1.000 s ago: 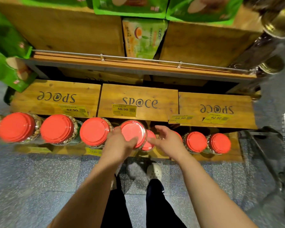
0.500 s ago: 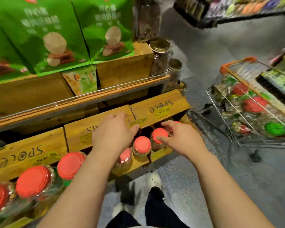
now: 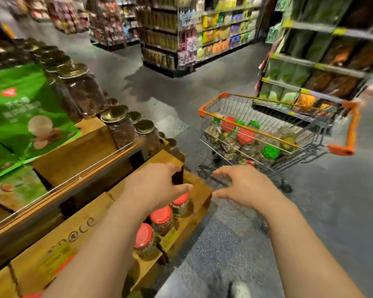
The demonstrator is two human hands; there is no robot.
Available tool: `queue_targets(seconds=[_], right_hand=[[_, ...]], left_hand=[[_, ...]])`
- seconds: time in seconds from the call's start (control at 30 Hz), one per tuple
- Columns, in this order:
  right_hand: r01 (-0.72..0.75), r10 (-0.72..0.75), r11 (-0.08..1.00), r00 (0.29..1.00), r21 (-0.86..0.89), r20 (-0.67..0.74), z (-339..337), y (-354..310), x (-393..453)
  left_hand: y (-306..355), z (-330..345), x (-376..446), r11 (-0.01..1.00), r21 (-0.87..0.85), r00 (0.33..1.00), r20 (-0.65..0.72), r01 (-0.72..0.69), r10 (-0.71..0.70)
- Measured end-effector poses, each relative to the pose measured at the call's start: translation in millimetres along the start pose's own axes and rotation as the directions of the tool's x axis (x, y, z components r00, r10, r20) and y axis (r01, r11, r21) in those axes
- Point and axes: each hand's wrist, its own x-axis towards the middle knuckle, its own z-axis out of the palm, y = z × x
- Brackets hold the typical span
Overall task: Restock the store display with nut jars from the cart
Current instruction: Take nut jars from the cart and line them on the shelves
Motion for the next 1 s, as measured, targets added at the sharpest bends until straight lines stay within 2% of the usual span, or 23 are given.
queue_targets(seconds=[0.2,0.3,0.53,0.73,1.0], right_hand=[[-0.055,0.055,0.999,0.997,0.003,-0.056,-60,115,9],[-0.085,0.084,0.996,0.993,-0.014,-0.085,-86,171,9],[-0.185,0.177,0.982,0.973,-0.042,-0.151,-129,276,18],[-0.177,0.177,0.984,0.981,0.007,-0.086,-127,309,45],[-0.132,0.132,0.991,0.991,0.000,-0.015,-131,300,128]], left_hand=[[117,-11,63,0.988,0.024,0.986,0.068,-0.153,0.151],[169,-13,94,0.975,0.023,0.974,0.053,-0.220,0.218],[268,-4,151,0.962,0.017,0.962,0.021,-0.273,0.272],[284,-2,186,0.968,0.006,0.967,0.051,-0.252,0.251],[259,-12,246,0.978,-0.038,0.978,0.033,-0.206,0.207]])
